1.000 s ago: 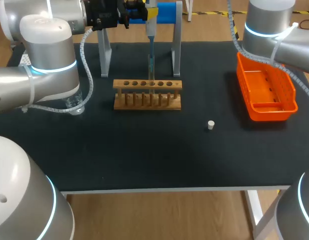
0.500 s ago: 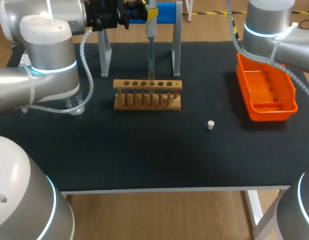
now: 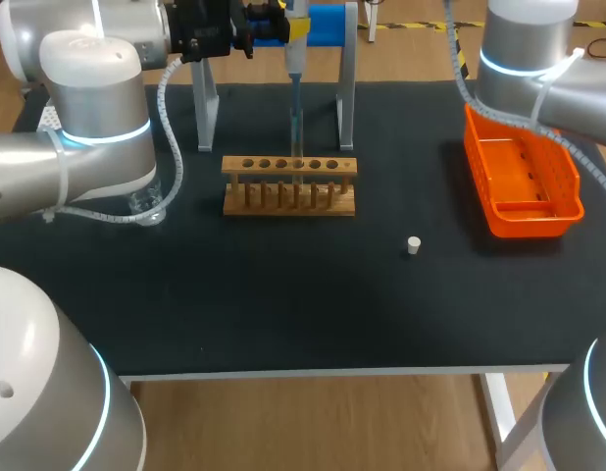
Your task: Invert the test tube, pick up the pipette, mount the tip to pipette, aspirate from beaker and dispense into the tube, eject the tip, return the pipette, and cap with the stopper.
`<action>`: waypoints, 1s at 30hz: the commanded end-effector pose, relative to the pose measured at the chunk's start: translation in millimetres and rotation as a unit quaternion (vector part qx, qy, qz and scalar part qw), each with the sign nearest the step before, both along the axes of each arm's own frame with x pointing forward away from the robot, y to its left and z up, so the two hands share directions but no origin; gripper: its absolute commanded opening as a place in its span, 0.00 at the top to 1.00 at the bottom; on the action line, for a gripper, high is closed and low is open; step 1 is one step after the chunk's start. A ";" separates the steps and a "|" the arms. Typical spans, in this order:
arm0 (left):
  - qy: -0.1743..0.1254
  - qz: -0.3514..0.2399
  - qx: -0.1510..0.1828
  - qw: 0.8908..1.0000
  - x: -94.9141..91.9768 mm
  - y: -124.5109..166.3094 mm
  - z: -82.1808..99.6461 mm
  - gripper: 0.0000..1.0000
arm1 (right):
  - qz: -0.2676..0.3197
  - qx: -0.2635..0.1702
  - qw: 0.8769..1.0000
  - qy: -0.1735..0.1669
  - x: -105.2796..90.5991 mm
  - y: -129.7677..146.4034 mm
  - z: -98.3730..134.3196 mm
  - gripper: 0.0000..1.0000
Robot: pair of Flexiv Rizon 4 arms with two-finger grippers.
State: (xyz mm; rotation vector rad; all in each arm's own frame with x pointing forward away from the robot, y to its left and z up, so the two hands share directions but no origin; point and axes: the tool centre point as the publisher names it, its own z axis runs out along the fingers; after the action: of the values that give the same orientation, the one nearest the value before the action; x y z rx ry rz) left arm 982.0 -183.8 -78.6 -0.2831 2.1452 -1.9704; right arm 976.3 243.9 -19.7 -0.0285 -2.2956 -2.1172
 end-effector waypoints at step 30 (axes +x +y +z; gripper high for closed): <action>-0.001 0.001 -0.002 1.000 0.1 -0.4 3.3 1.00 | -0.015 0.000 0.999 -0.044 -4.0 -20.5 30.1 0.00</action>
State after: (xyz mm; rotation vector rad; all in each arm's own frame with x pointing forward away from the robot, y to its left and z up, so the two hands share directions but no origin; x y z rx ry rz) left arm 982.4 -183.8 -75.6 -0.2807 2.1401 -1.9736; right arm 980.4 234.4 7.6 0.0387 -2.3451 -2.1828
